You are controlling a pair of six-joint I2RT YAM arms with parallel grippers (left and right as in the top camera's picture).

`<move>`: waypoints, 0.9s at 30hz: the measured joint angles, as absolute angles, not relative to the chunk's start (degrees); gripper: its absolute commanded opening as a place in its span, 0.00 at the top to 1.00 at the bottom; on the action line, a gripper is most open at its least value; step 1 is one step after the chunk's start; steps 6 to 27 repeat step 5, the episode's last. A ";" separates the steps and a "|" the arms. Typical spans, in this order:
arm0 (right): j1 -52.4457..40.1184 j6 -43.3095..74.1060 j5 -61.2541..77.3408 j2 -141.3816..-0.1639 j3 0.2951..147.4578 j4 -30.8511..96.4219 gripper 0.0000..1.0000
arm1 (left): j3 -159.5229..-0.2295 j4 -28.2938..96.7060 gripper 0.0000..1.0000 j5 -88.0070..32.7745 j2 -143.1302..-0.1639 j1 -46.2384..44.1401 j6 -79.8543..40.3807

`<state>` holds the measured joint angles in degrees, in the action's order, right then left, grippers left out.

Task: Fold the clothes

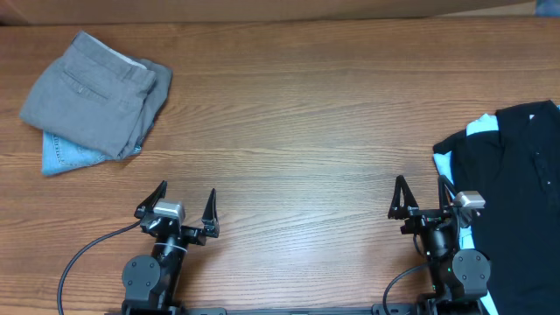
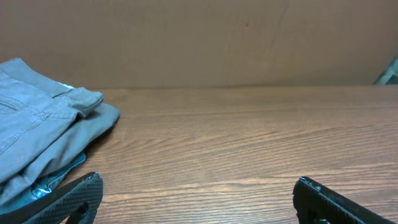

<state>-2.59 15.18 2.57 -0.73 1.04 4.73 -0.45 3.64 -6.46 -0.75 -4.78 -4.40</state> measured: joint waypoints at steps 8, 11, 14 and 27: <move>-2.61 15.18 2.57 -0.73 1.04 4.78 0.00 | -0.45 3.64 0.00 -6.46 -0.75 -4.78 -4.40; -2.61 15.18 2.57 -0.73 1.04 4.78 0.00 | -0.45 3.64 0.00 -6.46 -0.75 -4.78 -4.40; -2.61 15.18 2.57 -0.73 1.04 4.78 0.00 | -0.45 3.64 0.00 -6.46 -0.75 -4.78 -4.40; -2.61 15.18 2.57 -0.73 1.04 4.78 0.00 | -0.45 3.64 0.00 -6.46 -0.75 -4.78 -4.40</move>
